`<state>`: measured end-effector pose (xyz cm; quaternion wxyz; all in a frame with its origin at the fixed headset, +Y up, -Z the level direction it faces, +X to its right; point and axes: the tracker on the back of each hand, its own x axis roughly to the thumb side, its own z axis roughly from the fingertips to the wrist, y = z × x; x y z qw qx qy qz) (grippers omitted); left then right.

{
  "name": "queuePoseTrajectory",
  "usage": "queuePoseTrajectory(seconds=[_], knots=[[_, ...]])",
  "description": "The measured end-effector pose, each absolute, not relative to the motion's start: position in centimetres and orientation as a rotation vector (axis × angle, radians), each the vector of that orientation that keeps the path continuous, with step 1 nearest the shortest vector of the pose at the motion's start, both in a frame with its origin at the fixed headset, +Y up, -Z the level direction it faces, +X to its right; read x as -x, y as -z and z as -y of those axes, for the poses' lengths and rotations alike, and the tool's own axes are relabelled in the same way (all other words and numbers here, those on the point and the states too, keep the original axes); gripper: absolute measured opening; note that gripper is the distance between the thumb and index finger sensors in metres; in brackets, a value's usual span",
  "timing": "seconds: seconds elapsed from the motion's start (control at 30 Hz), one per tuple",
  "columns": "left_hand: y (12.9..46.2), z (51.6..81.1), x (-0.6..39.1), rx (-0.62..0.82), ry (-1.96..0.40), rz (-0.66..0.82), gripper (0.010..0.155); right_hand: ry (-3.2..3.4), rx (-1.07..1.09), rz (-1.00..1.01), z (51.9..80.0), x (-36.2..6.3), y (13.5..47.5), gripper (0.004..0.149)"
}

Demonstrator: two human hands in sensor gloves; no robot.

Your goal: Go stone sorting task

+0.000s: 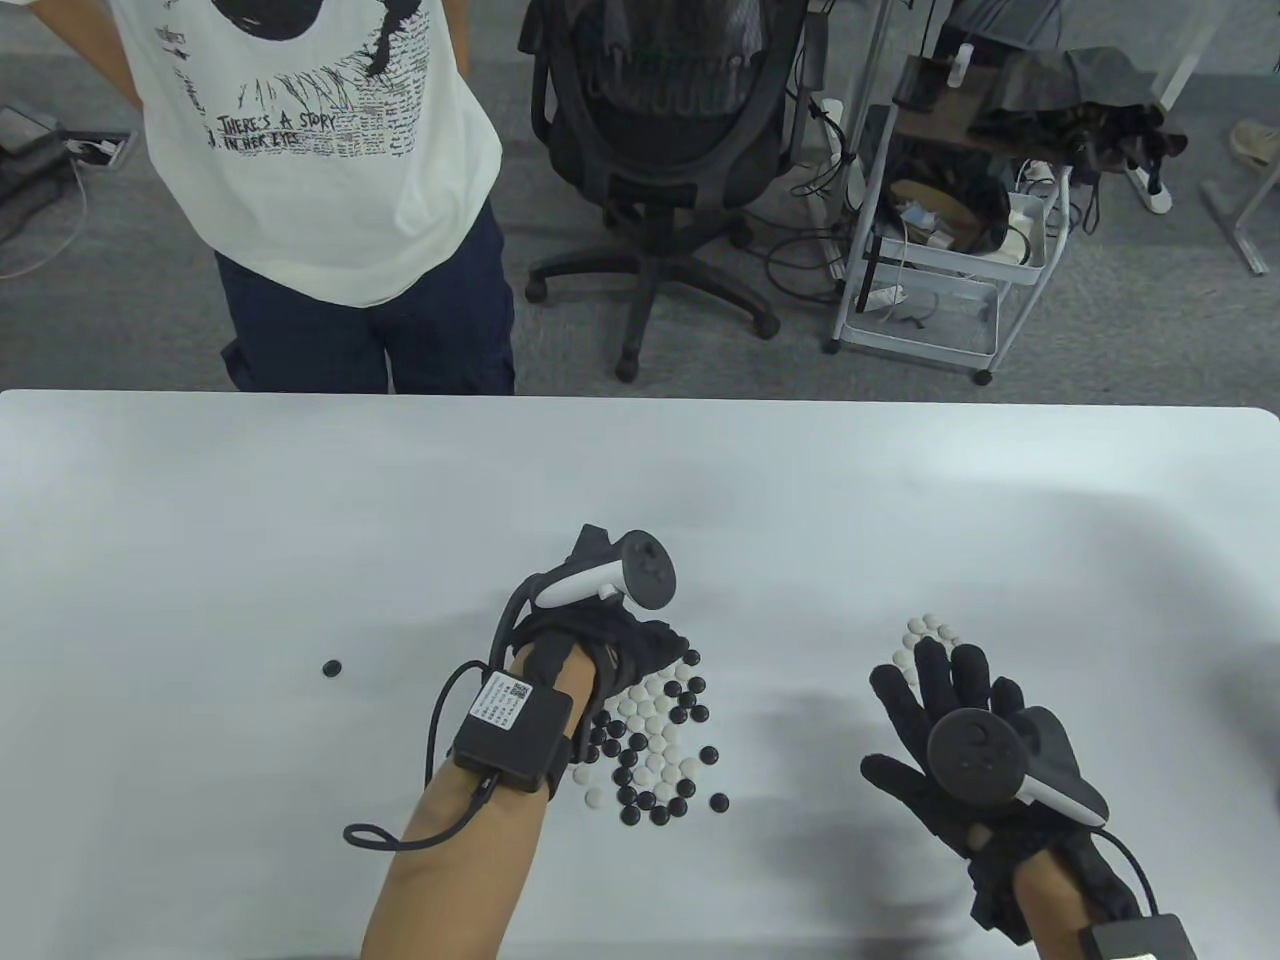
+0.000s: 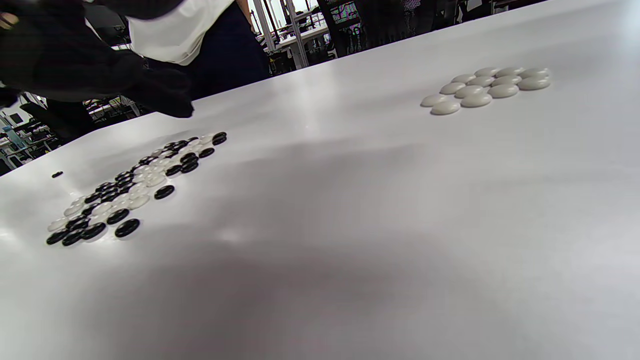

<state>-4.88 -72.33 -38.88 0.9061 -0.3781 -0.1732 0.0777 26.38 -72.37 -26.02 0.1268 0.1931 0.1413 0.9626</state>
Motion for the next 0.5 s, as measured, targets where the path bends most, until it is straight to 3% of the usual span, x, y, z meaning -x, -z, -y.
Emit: queuePoseTrajectory(seconds=[0.3, 0.5], knots=[[40.4, 75.3, 3.2, 0.818, -0.084, 0.298, 0.066, -2.797, -0.563, -0.394, 72.1, -26.5, 25.9, 0.079], [42.1, 75.5, 4.2, 0.743, -0.079, 0.178, 0.066, -2.797, -0.565, -0.393, 72.1, -26.5, 25.8, 0.079]])
